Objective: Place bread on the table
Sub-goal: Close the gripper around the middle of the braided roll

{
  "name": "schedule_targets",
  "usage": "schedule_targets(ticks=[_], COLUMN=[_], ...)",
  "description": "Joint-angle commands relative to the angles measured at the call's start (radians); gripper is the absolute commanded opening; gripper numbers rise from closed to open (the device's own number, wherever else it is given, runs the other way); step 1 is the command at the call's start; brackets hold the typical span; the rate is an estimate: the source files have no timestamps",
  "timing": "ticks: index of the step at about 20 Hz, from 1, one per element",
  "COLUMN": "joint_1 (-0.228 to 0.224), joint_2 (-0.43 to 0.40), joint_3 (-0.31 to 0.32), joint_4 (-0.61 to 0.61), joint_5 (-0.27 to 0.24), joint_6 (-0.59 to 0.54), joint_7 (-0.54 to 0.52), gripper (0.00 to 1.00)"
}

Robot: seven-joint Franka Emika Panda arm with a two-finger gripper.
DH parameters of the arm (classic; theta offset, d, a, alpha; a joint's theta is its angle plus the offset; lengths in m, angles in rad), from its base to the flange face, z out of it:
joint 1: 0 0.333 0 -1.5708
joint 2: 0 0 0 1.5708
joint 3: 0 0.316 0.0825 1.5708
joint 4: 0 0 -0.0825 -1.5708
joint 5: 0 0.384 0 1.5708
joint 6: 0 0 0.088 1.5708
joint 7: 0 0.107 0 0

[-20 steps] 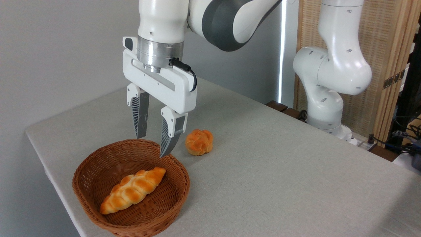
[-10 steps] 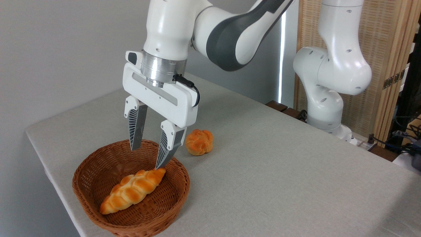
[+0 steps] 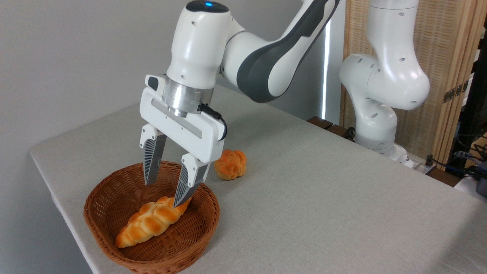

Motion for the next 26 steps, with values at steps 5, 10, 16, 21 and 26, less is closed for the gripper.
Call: schedule_targets(ticks=[5, 10, 16, 21, 26], joint_1=[-0.01, -0.022, -0.025, -0.025, -0.025], joint_2=[0.062, 0.073, 0.085, 0.09, 0.093], joint_3=[0.002, -0.005, -0.026, -0.028, -0.028], joint_4=[-0.008, -0.006, -0.006, -0.008, -0.008], joint_5=[-0.015, -0.015, -0.015, -0.015, -0.008], joint_6=[0.109, 0.111, 0.112, 0.12, 0.12], joint_7=[-0.005, -0.005, -0.004, -0.003, -0.002], gripper=[1.0, 1.0, 1.0, 1.0, 1.0])
